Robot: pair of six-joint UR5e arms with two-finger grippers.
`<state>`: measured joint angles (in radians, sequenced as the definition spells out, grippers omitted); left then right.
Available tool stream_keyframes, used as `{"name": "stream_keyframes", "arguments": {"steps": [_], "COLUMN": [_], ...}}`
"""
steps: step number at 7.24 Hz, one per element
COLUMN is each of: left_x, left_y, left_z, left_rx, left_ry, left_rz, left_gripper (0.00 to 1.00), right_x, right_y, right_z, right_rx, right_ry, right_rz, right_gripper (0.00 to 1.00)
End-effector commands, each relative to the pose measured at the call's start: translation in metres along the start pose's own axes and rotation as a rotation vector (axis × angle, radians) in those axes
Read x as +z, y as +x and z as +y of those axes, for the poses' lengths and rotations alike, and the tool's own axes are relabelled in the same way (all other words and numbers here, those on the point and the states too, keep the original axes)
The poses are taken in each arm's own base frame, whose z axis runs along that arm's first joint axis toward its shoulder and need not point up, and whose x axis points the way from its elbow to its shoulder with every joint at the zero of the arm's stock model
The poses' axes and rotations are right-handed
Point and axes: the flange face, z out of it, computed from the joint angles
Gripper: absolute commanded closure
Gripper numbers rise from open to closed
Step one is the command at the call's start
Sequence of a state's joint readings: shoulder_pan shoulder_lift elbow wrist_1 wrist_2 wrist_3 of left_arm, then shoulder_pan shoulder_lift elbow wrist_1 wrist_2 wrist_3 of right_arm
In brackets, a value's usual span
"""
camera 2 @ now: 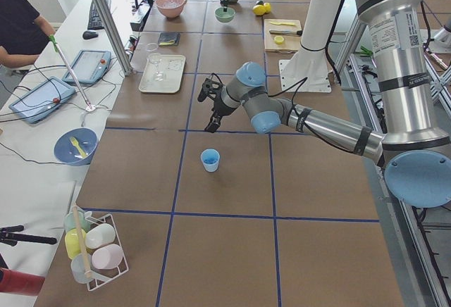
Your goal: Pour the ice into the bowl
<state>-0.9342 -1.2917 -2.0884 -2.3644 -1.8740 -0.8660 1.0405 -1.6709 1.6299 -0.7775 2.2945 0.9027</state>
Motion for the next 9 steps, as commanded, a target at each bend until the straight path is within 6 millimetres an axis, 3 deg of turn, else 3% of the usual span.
{"name": "stream_keyframes", "arguments": {"steps": [1,2,3,4,5,7,8,9], "left_x": [0.030,0.028,0.036,0.056,0.064,0.083,0.096,0.105], "left_y": [0.022,0.004,-0.031,-0.060,-0.071,-0.069,-0.065,-0.059], "left_z": [0.056,0.087,0.113,0.136,0.145,0.166,0.170,0.170], "left_rx": [-0.051,-0.032,-0.020,0.002,0.010,-0.030,-0.027,-0.024], "left_ry": [0.048,0.097,0.159,0.206,0.239,0.295,0.325,0.352], "left_rz": [-0.025,-0.031,-0.024,-0.070,-0.107,-0.145,-0.156,-0.161], "left_gripper": [0.00,0.00,0.00,0.00,0.00,0.00,0.00,0.00], "right_x": [-0.036,-0.055,-0.069,-0.063,-0.044,-0.015,-0.010,-0.003], "right_y": [-0.049,-0.103,-0.151,-0.210,-0.268,-0.366,-0.408,-0.439], "right_z": [-0.028,-0.049,-0.059,-0.059,-0.049,-0.033,-0.027,-0.015], "right_rx": [0.031,0.093,0.132,0.180,0.209,0.243,0.255,0.267], "right_ry": [-0.012,-0.015,-0.021,-0.053,-0.078,-0.057,-0.056,-0.059], "right_rz": [-0.091,-0.099,-0.109,-0.129,-0.150,-0.124,-0.090,-0.086], "right_gripper": [1.00,1.00,1.00,1.00,1.00,1.00,1.00,1.00]}}
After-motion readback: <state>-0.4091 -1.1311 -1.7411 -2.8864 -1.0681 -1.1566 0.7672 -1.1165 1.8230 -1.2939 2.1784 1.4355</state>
